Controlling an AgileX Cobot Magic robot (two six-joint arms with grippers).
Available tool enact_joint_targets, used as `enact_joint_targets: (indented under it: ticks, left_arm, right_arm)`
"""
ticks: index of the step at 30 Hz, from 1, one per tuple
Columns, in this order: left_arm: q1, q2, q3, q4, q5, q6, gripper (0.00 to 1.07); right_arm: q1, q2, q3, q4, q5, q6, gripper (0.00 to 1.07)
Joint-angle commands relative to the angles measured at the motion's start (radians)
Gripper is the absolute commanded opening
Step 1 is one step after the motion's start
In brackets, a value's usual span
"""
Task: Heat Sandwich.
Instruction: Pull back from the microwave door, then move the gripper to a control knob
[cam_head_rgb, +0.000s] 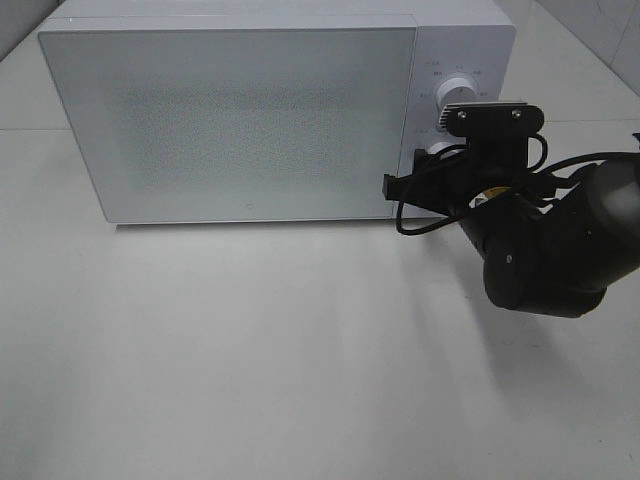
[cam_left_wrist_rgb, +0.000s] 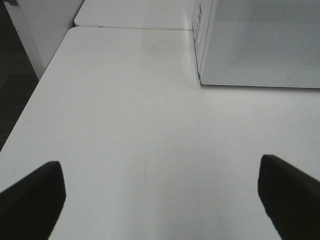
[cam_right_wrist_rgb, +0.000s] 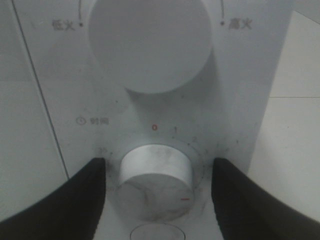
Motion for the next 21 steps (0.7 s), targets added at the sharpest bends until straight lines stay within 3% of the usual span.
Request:
enact_joint_targets:
  ticks: [1,4,7,11,21]
  left_arm:
    - [0.002,-0.026,0.002,-0.004,-0.004,0.001,0.98]
    - [0.002,-0.026,0.002,-0.004,-0.004,0.001,0.98]
    - [0.002,-0.026,0.002,-0.004,-0.004,0.001,0.98]
    - [0.002,-0.026,0.002,-0.004,-0.004,0.001,0.98]
    - [0.002,-0.026,0.002,-0.004,-0.004,0.001,0.98]
  right_arm:
    - [-0.005,-0.004,0.000,-0.016,-0.011,0.008,0.54]
    - [-0.005,-0.004,0.000,-0.016,-0.012,0.008,0.44]
    - [-0.005,-0.004,0.000,-0.016,-0.011,0.007,0.26]
    - [-0.005,-0.004,0.000,-0.016,-0.010,0.005,0.14]
    - [-0.005,-0.004,-0.001,-0.016,-0.012,0.006,0.10]
